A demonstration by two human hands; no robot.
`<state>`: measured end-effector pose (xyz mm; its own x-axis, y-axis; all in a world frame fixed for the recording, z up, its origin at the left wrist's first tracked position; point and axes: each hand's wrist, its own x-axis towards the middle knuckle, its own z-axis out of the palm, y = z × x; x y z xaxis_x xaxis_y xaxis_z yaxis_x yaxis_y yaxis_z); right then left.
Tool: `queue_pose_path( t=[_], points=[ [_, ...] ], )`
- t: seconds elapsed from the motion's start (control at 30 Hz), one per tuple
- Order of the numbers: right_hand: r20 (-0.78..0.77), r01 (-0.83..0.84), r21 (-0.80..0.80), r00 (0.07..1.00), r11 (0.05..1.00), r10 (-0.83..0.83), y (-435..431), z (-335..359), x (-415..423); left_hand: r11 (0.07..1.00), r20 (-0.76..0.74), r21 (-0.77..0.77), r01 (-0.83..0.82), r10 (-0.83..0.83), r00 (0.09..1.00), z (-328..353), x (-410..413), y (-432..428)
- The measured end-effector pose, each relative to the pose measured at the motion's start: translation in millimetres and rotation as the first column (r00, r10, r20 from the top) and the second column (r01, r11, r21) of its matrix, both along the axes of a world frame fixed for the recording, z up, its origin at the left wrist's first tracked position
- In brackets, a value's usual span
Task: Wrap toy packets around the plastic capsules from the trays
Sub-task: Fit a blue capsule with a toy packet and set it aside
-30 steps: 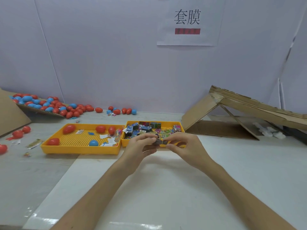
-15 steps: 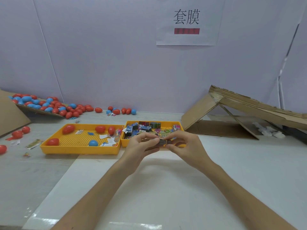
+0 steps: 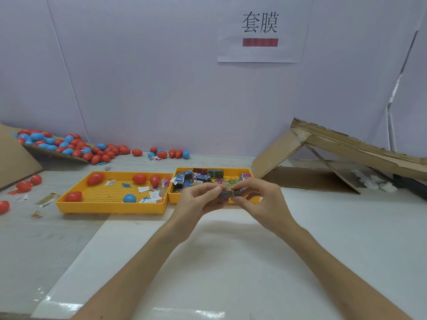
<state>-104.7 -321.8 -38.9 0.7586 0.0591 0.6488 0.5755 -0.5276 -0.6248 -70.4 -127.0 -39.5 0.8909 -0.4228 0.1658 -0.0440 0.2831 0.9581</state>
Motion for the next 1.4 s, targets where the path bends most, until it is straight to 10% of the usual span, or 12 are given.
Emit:
queue_pose_path(
  t=[0.57,0.87,1.4],
  points=[
    [-0.154,-0.136,0.228,0.973,0.964,0.174,3.4,3.0,0.2,0.998,0.143,0.054,0.031,-0.039,0.989,2.5,-3.4,0.5],
    [-0.335,-0.305,0.533,0.780,0.789,0.529,-4.8,10.8,-1.4,0.998,0.185,0.057,0.009,-0.019,0.983,1.8,-1.3,2.3],
    [-0.461,-0.304,0.562,0.657,0.769,0.596,-6.7,11.9,-1.5,0.987,0.321,0.152,-0.061,0.009,0.947,3.3,-6.1,0.6]
  ],
)
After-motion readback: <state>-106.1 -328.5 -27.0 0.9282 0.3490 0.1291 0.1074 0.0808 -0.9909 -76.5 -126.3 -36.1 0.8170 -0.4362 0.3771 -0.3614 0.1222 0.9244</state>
